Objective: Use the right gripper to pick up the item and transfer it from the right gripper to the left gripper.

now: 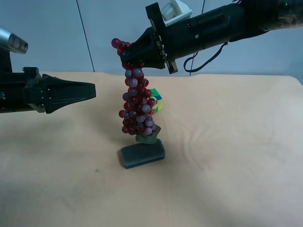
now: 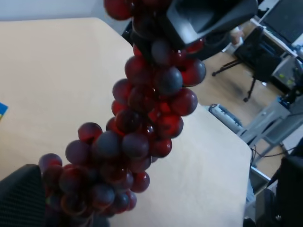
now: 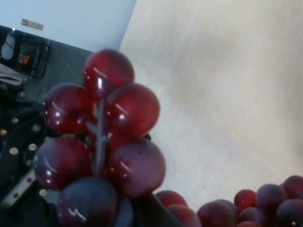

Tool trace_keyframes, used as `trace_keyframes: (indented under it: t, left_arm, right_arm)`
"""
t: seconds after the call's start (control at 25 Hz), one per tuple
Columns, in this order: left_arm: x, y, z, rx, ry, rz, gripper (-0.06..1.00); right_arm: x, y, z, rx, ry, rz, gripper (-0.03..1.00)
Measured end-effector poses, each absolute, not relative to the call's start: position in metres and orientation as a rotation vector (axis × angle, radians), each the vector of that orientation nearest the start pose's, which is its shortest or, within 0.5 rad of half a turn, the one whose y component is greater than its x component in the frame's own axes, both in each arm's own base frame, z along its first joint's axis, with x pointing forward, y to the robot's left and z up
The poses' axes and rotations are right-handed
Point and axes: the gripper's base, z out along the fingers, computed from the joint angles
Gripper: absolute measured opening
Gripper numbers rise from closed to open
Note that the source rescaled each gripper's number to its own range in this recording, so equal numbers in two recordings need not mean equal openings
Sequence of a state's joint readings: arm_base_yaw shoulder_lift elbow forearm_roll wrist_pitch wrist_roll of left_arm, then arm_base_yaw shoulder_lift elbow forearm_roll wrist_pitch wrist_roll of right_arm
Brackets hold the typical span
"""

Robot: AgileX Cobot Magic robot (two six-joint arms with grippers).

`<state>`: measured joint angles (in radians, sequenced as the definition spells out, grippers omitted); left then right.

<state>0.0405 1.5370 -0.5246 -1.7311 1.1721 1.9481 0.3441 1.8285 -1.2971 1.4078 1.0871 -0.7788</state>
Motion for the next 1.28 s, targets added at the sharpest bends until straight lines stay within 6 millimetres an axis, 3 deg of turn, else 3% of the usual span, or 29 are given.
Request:
trace_keyframes:
  t: [0.16,0.36,0.6,0.92,1.28]
  left_arm:
    - [0.241,-0.077,0.201,0.635,1.854,-1.179,1.00]
    - [0.249,-0.100,0.210,0.746,1.837,-1.135,1.00]
    - [0.262,-0.124,0.204,0.822,1.887,-1.066,1.00]
    - [0.291,-0.139,0.185,0.818,1.902,-1.195,1.00]
    - [0.311,-0.148,0.183,0.824,1.825,-1.339,1.00]
  right_arm:
    - [0.329,0.203,0.270,-0.453,2.288,1.641,0.00]
    - [0.330,0.203,0.271,-0.449,2.281,1.647,0.00]
    - [0.330,0.203,0.271,-0.444,2.278,1.650,0.00]
    - [0.331,0.203,0.271,-0.442,2.273,1.636,0.00]
    - [0.334,0.203,0.272,-0.401,2.259,1.632,0.00]
